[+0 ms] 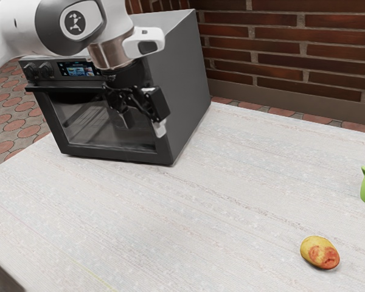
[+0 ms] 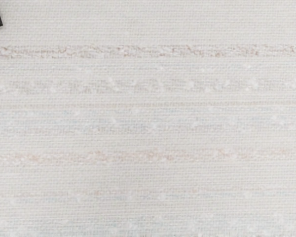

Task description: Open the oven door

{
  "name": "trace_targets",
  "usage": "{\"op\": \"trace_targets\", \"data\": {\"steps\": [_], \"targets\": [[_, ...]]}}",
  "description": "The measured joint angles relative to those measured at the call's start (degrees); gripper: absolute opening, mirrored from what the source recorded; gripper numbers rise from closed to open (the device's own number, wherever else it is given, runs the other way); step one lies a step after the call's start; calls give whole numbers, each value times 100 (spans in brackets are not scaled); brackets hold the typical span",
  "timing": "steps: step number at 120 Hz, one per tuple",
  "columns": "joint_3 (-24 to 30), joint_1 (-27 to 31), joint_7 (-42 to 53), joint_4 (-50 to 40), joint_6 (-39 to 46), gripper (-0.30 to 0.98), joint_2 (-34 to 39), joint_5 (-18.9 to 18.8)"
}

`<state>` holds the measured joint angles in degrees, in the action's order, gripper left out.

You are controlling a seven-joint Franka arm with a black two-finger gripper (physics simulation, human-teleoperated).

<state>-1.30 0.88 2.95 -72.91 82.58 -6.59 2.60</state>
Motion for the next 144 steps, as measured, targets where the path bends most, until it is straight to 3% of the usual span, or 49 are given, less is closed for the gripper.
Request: {"op": "trace_targets", "data": {"steps": [25, 40, 56, 71, 80, 96, 129, 144], "targets": [[-51, -12, 142, 41, -89, 69, 140, 118], [-871, -358, 1140, 674, -59, 69, 860, 339], [-1168, 229, 2448, 590, 218, 68, 1022, -469], [-1633, 292, 3546, -953, 1319, 69, 1703, -816], [-1997, 288, 4204, -1409, 1989, 69, 1796, -642], [-2332, 289, 5181, -1454, 2738, 69, 1609, -165], [-2195, 144, 6617, -1707, 4340, 69, 975, 516], [-2098, 178, 7205, -1826, 4842, 69, 863, 632]]}}
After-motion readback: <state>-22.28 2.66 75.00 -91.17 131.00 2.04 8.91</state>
